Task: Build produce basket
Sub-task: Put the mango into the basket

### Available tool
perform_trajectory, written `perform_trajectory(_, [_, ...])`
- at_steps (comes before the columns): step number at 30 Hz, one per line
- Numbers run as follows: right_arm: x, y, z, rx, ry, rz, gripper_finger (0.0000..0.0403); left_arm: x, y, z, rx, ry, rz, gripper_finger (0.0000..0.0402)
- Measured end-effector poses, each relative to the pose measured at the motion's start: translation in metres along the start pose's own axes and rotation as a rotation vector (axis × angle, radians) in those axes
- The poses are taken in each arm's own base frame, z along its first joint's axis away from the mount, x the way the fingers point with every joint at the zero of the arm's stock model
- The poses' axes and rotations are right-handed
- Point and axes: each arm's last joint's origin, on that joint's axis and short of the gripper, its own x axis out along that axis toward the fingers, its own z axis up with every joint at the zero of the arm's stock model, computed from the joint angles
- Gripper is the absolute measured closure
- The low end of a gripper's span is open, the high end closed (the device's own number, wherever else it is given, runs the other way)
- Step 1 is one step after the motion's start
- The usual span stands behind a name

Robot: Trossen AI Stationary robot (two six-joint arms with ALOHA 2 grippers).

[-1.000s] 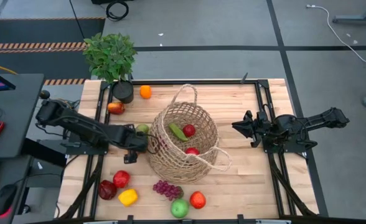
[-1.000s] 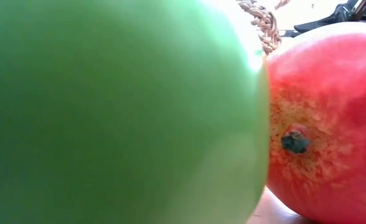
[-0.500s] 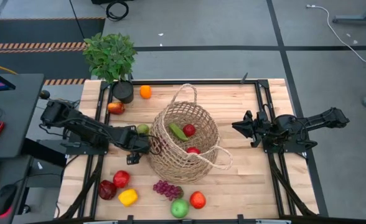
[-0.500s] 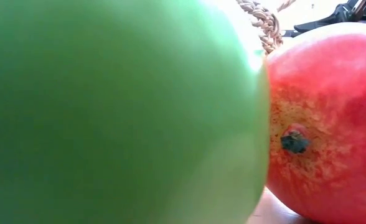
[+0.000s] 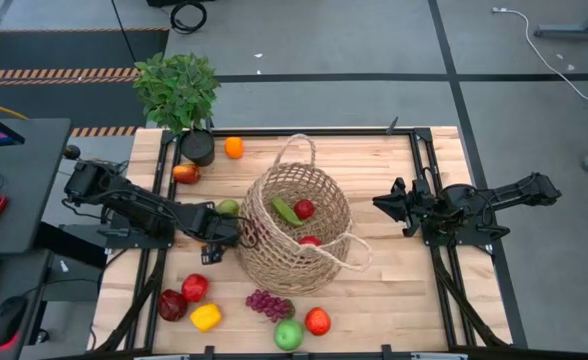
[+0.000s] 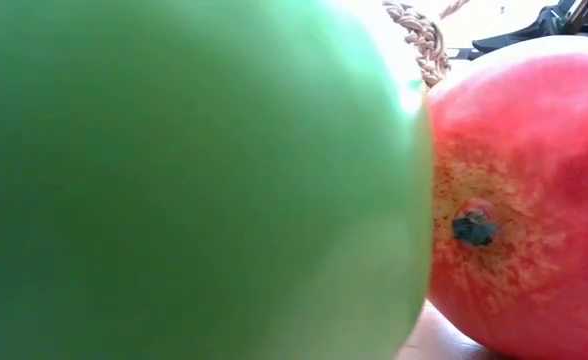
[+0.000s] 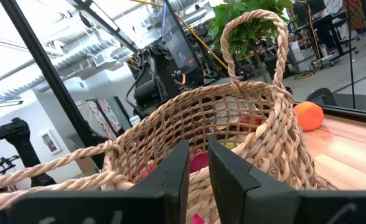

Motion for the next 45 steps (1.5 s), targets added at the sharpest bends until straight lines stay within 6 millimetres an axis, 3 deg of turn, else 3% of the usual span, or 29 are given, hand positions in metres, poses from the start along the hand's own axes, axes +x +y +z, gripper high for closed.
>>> perform_trajectory(6, [0.000,0.000,0.000,0.000,0.000,0.000,0.0338,-0.020,0.008,-0.013,-0.074,0.061,-0.045,0.0123])
perform_trajectory(13, [0.000,0.000,0.000,0.000,-0.001,0.000,0.0338,-0.072,0.023,-0.025,-0.197,-0.017,-0.114,0.0120])
perform_trajectory(25, [0.000,0.000,0.000,0.000,0.000,0.000,0.0338,-0.193,0.053,-0.041,-0.376,-0.450,-0.396,0.0118])
perform_trajectory(32, [0.000,0.000,0.000,0.000,0.000,0.000,0.0338,-0.256,0.075,-0.052,-0.489,-0.815,-0.453,0.0118])
perform_trajectory(38, [0.000,0.000,0.000,0.000,0.000,0.000,0.0338,-0.291,0.084,-0.050,-0.503,-1.100,-0.466,0.0118])
perform_trajectory(45, [0.000,0.000,0.000,0.000,0.000,0.000,0.0338,-0.305,0.085,-0.038,-0.460,-1.299,-0.342,0.0118])
